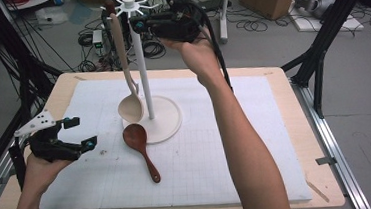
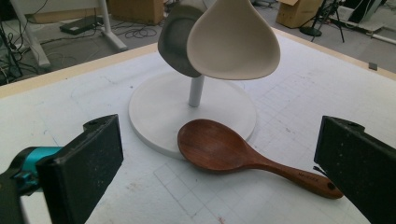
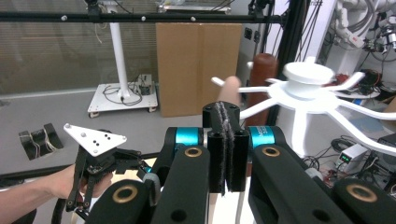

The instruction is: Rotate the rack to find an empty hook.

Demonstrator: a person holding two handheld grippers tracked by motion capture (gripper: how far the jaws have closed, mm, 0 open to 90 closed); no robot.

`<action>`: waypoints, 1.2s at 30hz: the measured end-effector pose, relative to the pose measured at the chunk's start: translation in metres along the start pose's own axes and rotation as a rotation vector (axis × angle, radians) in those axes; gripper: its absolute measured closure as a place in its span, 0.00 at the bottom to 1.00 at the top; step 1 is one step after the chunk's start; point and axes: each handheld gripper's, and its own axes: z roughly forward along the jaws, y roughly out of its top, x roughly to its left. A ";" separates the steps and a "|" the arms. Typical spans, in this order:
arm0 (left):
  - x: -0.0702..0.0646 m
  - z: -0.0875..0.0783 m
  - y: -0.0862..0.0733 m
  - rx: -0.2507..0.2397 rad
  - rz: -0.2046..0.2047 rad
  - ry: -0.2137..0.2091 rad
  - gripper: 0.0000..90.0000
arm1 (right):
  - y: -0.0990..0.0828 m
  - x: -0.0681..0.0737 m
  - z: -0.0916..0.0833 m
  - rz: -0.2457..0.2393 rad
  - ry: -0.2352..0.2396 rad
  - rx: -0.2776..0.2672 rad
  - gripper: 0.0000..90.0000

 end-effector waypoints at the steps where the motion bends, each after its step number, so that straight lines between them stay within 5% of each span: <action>1: 0.000 0.000 0.000 0.001 0.001 0.000 0.02 | 0.000 0.001 0.002 -0.002 0.003 0.001 1.00; 7: 0.000 -0.003 0.001 -0.008 -0.003 0.001 0.02 | 0.001 0.006 0.010 -0.023 0.008 0.021 1.00; 14: 0.001 -0.005 0.000 -0.009 -0.004 0.005 0.02 | -0.006 0.007 -0.004 -0.018 0.008 -0.001 0.98; 36: 0.004 -0.001 -0.002 0.007 -0.013 -0.004 0.02 | -0.067 0.024 -0.033 0.072 -0.063 0.018 0.47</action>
